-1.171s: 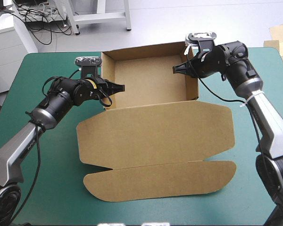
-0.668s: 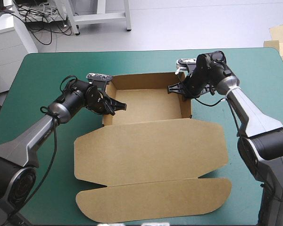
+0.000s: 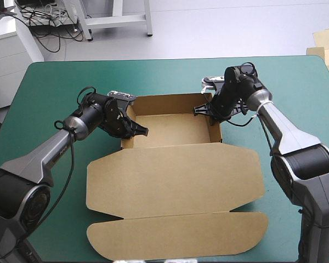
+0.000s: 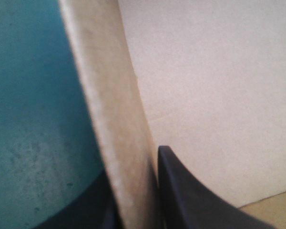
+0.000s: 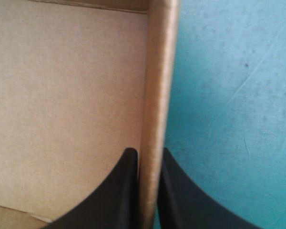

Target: Fold the box

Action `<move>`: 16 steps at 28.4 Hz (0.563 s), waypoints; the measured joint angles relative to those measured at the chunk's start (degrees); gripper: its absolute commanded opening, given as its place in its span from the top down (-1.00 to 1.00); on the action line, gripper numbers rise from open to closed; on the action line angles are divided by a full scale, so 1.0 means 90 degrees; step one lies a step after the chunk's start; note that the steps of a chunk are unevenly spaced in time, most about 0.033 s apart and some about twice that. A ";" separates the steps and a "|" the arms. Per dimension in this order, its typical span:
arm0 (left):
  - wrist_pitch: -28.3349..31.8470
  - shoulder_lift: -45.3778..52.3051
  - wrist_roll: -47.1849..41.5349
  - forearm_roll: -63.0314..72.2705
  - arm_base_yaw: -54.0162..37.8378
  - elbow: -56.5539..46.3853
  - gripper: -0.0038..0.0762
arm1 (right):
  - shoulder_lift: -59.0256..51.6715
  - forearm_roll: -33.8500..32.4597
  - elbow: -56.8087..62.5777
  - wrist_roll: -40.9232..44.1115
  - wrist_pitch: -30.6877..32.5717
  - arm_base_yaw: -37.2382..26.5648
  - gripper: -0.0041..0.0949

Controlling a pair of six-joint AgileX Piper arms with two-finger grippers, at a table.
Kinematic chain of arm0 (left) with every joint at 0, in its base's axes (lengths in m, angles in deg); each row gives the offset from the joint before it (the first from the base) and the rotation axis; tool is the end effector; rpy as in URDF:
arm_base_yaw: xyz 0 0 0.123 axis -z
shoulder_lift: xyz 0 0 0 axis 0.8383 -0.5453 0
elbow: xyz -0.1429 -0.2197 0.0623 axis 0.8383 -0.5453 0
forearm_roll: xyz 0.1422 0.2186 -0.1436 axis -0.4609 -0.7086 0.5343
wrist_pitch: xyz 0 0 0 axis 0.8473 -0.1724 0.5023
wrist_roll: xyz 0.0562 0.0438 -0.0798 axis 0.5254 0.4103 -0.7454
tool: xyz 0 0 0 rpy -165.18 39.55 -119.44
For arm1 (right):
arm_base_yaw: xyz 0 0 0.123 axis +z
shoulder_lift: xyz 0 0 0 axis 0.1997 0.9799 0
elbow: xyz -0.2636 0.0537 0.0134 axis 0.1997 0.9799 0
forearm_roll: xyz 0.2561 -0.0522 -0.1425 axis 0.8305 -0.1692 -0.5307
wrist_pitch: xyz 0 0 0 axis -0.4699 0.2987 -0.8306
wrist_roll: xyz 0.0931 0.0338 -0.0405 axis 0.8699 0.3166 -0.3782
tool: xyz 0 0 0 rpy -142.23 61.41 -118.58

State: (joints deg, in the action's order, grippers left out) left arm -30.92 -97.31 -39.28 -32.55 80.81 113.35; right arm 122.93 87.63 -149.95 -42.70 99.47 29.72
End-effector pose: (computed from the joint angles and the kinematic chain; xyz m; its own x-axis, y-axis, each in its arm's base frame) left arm 0.3859 -0.1769 0.2096 -0.9112 0.2135 -0.3523 0.2678 0.9568 -0.1129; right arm 0.4538 0.1659 0.2312 -0.9465 -0.2060 -0.2483 -0.2518 0.9529 0.1691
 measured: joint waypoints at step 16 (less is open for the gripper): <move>-0.0213 0.0006 0.0412 0.0425 -0.0023 -0.0071 -0.85 | 0.0016 0.0230 0.0006 -0.0232 0.0054 0.0000 -0.92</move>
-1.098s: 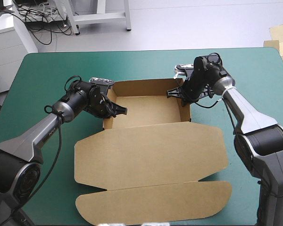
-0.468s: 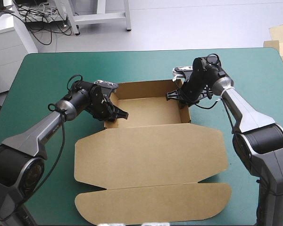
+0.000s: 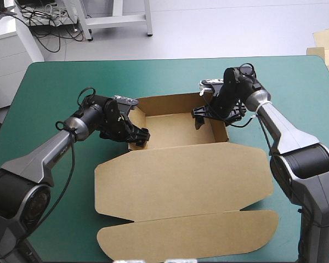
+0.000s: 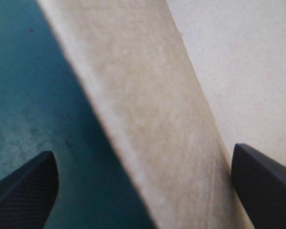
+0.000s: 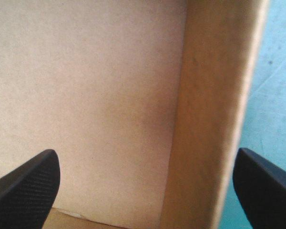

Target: Fold the box

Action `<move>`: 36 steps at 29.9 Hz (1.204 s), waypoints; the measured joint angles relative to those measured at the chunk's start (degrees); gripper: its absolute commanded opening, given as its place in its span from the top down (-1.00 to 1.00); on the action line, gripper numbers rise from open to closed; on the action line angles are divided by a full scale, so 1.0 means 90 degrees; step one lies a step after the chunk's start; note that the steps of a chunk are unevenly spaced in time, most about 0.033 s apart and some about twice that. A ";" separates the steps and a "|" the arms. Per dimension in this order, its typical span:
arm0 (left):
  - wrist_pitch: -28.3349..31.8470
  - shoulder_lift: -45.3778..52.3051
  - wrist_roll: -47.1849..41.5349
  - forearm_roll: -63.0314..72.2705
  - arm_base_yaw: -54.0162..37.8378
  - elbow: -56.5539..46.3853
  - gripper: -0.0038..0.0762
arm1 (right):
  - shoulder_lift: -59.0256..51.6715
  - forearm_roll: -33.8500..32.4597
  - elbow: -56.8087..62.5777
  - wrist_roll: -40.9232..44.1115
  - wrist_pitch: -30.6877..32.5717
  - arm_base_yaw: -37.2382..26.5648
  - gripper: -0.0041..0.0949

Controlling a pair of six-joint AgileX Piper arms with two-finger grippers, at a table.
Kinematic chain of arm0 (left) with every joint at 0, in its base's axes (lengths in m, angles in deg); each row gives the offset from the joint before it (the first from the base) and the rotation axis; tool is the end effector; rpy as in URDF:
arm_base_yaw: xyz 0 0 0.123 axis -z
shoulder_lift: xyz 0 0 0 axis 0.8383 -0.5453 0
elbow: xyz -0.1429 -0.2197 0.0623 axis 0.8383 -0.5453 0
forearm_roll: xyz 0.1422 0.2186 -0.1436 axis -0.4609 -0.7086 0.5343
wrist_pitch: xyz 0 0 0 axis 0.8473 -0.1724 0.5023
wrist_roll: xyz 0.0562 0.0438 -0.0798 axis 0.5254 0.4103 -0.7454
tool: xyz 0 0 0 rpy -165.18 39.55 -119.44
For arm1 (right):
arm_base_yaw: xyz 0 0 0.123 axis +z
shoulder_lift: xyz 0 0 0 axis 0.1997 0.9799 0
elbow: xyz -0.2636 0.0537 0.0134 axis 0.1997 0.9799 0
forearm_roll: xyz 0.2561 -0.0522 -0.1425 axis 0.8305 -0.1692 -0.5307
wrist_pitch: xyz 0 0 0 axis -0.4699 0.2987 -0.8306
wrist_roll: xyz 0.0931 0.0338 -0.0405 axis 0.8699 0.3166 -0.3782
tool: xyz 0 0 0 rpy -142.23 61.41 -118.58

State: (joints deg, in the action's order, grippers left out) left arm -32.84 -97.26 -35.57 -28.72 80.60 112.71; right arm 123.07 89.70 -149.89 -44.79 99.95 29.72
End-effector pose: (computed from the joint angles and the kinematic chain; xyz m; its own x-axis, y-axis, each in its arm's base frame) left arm 0.3795 -0.1789 0.2057 -0.9191 0.2433 -0.3098 0.3000 0.9421 -0.1502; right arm 0.4521 0.1692 0.2301 -0.9427 -0.2314 -0.2405 -0.2805 0.9398 0.1952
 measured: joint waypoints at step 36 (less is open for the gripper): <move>-0.1921 0.4301 0.0928 -0.0820 0.0006 -0.0548 0.93 | -0.1346 -0.0556 -0.0006 -0.0472 0.0065 0.0000 -0.90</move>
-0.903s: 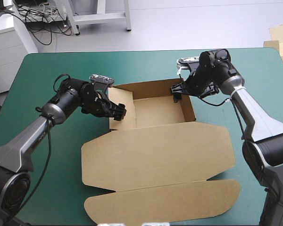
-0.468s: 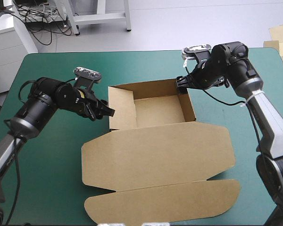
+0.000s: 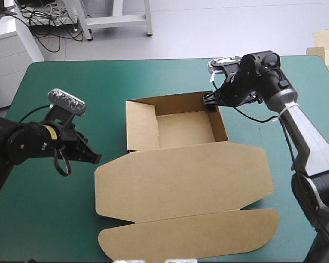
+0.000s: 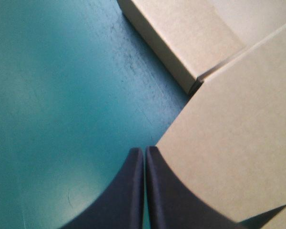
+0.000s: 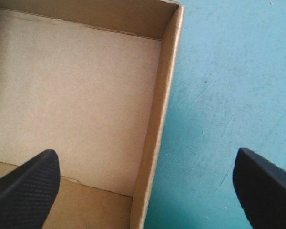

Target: Fold the box

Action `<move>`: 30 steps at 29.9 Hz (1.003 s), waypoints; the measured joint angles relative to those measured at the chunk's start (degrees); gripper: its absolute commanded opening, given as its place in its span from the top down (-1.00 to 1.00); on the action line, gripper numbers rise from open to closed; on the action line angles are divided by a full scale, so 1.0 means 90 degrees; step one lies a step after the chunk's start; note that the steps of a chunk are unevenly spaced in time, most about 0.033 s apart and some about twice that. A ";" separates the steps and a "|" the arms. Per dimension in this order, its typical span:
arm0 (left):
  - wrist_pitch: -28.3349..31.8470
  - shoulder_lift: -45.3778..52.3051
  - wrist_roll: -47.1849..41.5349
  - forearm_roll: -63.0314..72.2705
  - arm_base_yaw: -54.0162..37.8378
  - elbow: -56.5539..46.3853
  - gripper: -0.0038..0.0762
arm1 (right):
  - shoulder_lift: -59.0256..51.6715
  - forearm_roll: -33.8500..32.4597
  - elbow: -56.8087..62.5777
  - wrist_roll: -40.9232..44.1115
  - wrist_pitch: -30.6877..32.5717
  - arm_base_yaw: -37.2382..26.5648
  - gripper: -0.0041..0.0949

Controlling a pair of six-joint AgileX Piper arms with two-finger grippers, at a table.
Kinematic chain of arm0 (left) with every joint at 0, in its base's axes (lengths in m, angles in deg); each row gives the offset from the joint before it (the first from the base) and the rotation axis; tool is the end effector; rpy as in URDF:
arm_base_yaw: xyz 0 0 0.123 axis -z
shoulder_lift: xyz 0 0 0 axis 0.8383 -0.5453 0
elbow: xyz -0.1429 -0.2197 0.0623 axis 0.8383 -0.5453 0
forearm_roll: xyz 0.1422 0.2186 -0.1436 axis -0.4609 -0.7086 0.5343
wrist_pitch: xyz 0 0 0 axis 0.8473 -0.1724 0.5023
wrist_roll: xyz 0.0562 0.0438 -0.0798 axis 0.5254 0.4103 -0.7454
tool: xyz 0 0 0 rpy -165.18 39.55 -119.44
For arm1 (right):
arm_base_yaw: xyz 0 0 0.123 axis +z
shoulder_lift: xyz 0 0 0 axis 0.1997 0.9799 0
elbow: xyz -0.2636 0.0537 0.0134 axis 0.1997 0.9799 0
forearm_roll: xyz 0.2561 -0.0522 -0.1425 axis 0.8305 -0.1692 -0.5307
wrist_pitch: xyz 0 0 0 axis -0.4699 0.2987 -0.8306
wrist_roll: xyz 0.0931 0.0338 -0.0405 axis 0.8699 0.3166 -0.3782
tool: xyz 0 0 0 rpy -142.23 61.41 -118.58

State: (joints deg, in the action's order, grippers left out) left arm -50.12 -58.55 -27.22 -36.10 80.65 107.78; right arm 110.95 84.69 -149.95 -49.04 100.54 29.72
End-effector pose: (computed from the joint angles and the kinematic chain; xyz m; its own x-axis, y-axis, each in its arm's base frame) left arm 0.2354 -0.1040 0.3956 -0.7133 0.3958 -0.5784 0.4603 0.8869 0.0392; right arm 0.4224 0.1503 0.3275 -0.8425 -0.3076 -0.4423 -0.3779 0.9226 0.0781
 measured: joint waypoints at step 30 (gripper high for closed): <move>0.0830 0.2296 -0.0885 -0.0541 0.0000 -0.3832 0.93 | 0.1095 0.0056 0.0000 -0.0019 -0.0851 0.0000 0.96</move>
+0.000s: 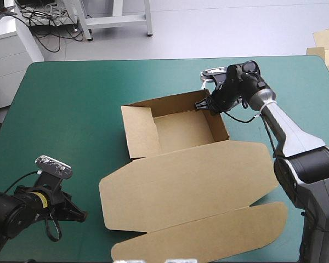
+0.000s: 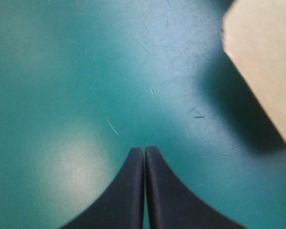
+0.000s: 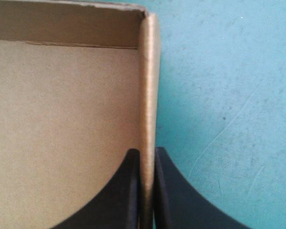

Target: Fold the box

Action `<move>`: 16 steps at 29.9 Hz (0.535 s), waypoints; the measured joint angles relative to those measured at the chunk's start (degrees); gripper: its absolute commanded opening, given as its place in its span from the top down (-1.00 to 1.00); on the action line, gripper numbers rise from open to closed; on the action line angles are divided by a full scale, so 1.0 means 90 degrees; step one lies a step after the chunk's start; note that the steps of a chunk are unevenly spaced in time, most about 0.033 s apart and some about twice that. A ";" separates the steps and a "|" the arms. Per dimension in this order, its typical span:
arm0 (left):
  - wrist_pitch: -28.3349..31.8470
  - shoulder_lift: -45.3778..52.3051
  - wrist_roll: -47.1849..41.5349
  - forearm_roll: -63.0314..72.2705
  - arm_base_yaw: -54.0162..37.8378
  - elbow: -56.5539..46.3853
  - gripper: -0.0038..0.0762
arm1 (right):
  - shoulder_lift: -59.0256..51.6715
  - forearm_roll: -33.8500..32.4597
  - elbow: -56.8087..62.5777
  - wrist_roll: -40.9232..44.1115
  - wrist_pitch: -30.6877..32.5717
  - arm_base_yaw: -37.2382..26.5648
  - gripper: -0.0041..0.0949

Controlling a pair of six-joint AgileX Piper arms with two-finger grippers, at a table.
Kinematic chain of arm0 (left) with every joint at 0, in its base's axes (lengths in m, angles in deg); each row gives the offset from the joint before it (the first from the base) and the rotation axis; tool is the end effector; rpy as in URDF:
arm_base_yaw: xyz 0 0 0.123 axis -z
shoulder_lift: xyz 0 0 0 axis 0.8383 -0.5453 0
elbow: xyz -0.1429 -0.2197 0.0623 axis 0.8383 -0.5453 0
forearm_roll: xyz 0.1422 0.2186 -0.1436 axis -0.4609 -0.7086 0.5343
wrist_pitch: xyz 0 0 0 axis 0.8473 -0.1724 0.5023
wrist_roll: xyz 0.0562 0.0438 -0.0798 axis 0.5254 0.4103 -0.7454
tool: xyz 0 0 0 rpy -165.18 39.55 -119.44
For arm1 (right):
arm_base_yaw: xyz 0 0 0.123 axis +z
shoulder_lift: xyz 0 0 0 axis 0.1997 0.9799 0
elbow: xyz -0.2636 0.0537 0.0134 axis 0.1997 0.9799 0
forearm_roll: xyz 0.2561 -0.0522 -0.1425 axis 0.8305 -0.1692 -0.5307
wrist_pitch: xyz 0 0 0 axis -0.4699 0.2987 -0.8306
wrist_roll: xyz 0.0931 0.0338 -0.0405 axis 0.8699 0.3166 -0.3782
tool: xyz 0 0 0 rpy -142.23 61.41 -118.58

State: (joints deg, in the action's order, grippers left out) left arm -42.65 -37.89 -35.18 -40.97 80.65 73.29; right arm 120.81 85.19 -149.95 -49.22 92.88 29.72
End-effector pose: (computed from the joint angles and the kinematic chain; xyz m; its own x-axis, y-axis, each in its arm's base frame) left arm 0.1670 -0.0650 0.2739 -0.8093 0.3263 -0.4884 0.3479 0.9362 0.0489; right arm 0.4621 0.1636 0.2527 -0.8628 -0.2996 -0.4073 -0.3637 0.9273 0.0884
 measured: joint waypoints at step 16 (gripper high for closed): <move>0.0000 0.0071 0.0000 -0.0053 0.0000 0.0000 0.93 | 0.0007 -0.0967 -0.0868 0.0111 -0.0007 -0.0532 0.96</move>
State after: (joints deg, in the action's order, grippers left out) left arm -42.65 -37.25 -35.18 -41.45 80.65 73.29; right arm 120.87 76.49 -157.76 -48.22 92.82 24.93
